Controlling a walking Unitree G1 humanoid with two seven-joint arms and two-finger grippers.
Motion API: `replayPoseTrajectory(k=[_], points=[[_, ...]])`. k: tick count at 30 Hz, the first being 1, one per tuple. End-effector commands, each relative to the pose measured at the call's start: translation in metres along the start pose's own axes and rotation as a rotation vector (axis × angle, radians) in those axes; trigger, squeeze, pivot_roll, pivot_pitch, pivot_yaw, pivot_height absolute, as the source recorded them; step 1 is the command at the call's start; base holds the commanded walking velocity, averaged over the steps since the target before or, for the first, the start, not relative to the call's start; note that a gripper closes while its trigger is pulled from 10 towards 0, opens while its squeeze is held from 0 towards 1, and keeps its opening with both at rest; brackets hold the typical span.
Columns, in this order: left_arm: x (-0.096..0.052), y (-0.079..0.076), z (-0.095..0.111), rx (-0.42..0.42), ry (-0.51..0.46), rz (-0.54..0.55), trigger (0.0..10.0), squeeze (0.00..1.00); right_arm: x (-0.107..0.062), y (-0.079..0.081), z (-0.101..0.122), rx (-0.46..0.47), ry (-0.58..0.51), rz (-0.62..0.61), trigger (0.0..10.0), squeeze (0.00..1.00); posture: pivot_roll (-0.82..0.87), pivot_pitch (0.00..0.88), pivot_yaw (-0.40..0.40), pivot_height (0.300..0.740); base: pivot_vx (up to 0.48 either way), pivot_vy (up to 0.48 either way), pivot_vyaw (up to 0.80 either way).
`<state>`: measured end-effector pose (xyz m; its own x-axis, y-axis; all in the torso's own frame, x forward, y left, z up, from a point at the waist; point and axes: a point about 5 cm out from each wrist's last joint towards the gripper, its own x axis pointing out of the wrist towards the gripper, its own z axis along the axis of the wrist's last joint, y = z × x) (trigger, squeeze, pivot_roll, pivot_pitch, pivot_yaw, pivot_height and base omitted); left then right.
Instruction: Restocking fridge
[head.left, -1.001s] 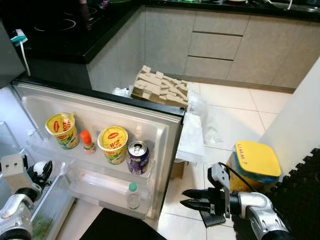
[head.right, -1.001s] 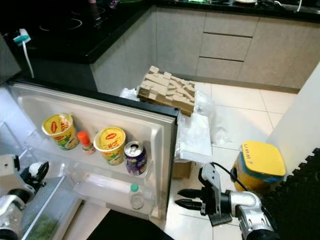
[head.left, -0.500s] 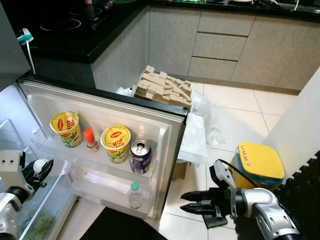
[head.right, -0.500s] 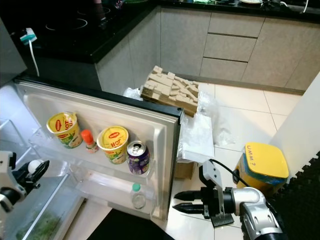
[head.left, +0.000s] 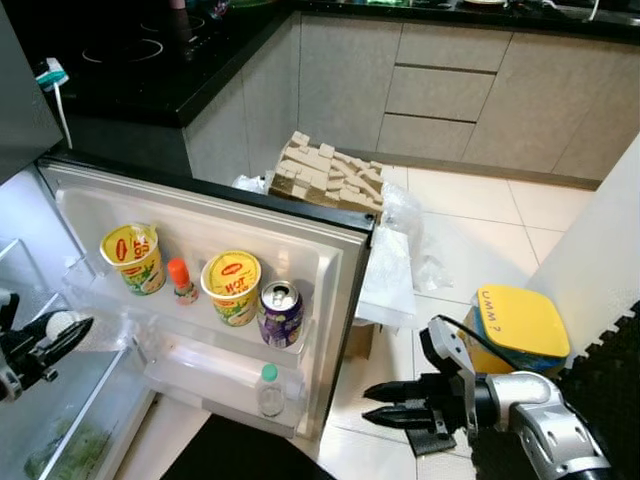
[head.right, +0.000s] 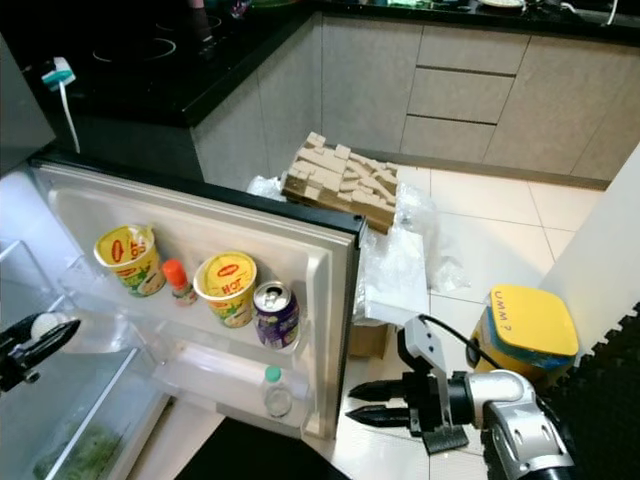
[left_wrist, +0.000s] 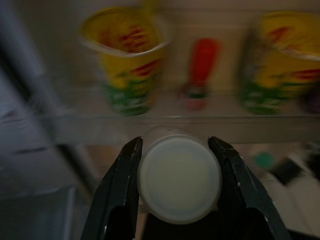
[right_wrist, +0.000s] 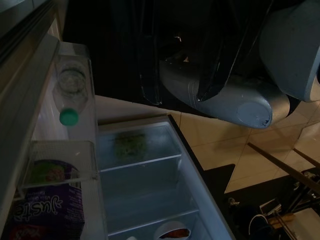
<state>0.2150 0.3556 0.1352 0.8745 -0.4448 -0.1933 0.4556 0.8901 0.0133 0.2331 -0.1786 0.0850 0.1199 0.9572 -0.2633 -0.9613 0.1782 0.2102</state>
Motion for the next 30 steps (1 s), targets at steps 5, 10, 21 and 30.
replayPoseTrajectory(k=[5,10,21,30], points=[[0.006,-0.005,0.029,0.051,-0.082,-0.086,10.0,0.00,0.002,0.000,0.005,-0.009,-0.005,0.015,10.0,0.00,-0.03,0.000,0.005,0.740,0.000,0.000,0.00],[0.012,-0.009,0.037,0.050,-0.118,-0.096,10.0,0.00,0.005,0.000,0.010,-0.017,-0.012,0.013,10.0,0.00,-0.04,0.000,0.007,0.740,0.000,0.000,0.00],[0.013,-0.012,0.058,0.075,-0.138,-0.132,10.0,0.00,0.005,-0.001,0.013,-0.023,-0.017,0.003,10.0,0.00,-0.04,0.000,0.009,0.740,0.000,0.000,0.00],[0.019,-0.006,0.058,0.130,-0.061,-0.074,10.0,0.00,0.006,-0.002,0.013,-0.025,-0.022,-0.019,10.0,0.00,-0.04,0.000,0.015,0.740,0.000,0.000,0.00]])
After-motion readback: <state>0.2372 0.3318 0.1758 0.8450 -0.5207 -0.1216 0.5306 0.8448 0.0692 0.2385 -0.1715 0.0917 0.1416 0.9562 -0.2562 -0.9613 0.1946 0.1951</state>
